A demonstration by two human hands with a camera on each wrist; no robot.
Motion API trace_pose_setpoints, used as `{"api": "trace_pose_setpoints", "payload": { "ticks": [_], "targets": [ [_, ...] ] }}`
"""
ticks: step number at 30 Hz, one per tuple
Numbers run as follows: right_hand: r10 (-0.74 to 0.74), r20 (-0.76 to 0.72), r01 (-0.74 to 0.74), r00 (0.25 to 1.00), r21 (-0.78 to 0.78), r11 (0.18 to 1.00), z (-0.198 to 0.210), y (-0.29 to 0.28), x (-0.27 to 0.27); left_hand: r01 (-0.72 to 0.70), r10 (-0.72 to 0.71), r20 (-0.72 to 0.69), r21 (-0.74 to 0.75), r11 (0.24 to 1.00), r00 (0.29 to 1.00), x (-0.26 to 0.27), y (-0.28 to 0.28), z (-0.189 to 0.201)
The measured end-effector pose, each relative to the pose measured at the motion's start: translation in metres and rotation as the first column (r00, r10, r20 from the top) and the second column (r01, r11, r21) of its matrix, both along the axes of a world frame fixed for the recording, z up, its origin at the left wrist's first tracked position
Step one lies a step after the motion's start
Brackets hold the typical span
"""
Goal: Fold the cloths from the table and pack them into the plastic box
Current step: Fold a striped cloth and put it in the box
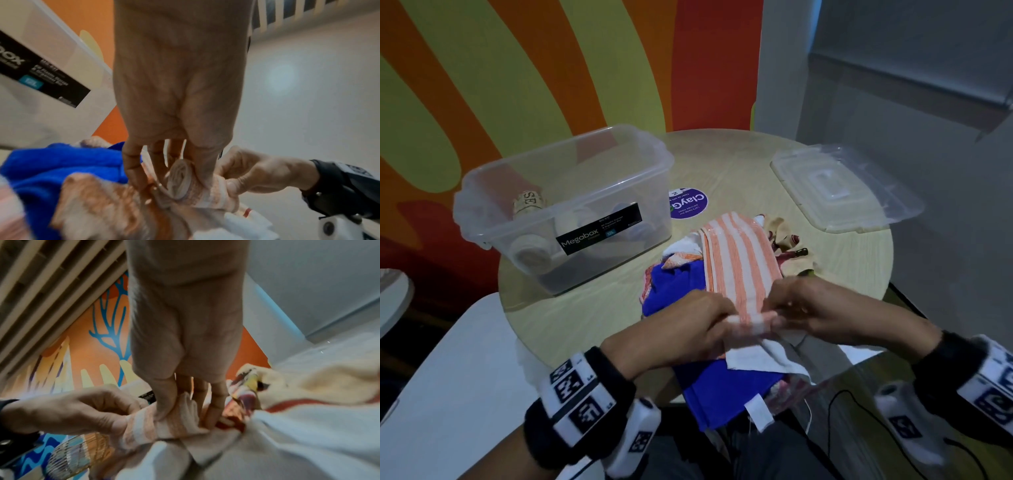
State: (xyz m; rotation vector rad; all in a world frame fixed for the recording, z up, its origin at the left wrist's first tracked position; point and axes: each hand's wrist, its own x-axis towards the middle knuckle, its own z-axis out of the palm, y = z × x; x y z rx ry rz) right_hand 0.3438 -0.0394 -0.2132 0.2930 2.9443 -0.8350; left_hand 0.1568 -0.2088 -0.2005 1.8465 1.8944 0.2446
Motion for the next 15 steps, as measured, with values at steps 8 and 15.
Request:
{"api": "trace_pose_setpoints", "payload": {
  "ticks": [8,15],
  "targets": [
    [-0.196,0.032,0.199,0.98,-0.186,0.962,-0.028,0.002,-0.007,-0.212,0.212,0.057,-0.004,0.977,0.976,-0.007,0.01,-0.029],
    [-0.196,0.054,0.201,0.979,-0.118,0.972,-0.035,0.007,-0.011,-0.138,0.163,-0.26,0.11,0.984,0.952,0.004,0.018,-0.027]
  ]
}}
